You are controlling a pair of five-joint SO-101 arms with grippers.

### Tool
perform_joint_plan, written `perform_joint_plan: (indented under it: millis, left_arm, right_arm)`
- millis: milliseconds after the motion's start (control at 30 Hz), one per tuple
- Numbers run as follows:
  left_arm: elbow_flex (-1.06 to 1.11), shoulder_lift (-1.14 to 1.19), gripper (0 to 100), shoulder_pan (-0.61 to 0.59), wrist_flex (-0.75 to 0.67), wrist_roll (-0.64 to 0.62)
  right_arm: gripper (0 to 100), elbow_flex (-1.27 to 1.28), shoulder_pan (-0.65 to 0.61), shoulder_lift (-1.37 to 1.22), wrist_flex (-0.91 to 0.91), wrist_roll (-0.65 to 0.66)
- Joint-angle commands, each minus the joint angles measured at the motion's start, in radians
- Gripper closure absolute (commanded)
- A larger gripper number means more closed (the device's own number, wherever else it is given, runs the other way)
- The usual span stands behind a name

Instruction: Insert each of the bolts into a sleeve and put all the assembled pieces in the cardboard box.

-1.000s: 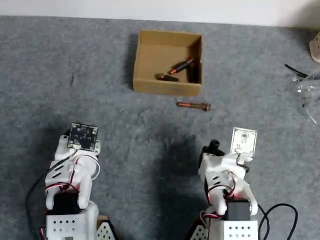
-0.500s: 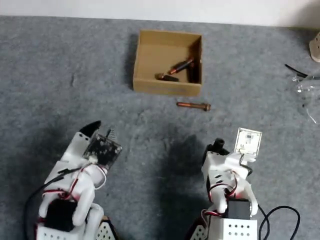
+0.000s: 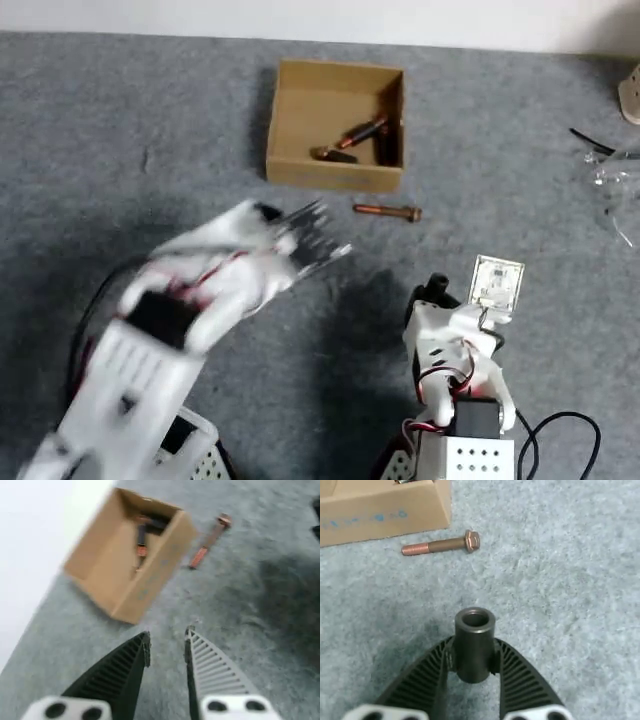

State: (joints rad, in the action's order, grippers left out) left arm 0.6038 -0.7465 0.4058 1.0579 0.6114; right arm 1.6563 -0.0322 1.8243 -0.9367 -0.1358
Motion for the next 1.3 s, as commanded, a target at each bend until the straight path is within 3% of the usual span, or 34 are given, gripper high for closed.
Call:
perform_joint_plan:
  millis: [0, 133, 367, 467, 633, 867, 1033, 1267]
  left_arm:
    - [-0.314, 0.300, 88, 0.061, 0.063, 0.008]
    - [-0.584, 0.579, 88, 0.119, 0.124, -0.003]
    - [-0.978, 1.018, 88, 0.142, 0.153, -0.278]
    - [-1.098, 1.176, 88, 0.142, 0.152, -0.304]
    - [-1.231, 1.369, 88, 0.140, 0.153, -0.305]
    - [-1.333, 1.405, 88, 0.119, 0.153, -0.298]
    - [-1.326, 1.412, 88, 0.142, 0.153, -0.137]
    - [-1.248, 1.419, 88, 0.143, 0.146, -0.071]
  right_arm:
    - [99.5, -0.007, 0.015, 0.013, 0.039, 0.011]
    - [99.5, -0.007, 0.051, 0.013, 0.041, 0.011]
    - [99.5, -0.016, 0.147, 0.013, 0.041, 0.011]
    - [99.5, -0.016, 0.148, 0.013, 0.038, 0.009]
    - [99.5, -0.016, 0.185, 0.013, 0.035, 0.005]
    - [99.5, -0.016, 0.189, 0.013, 0.035, 0.003]
    - [99.5, -0.018, 0.191, 0.013, 0.035, 0.003]
    - [99.5, -0.018, 0.191, 0.013, 0.035, 0.006]
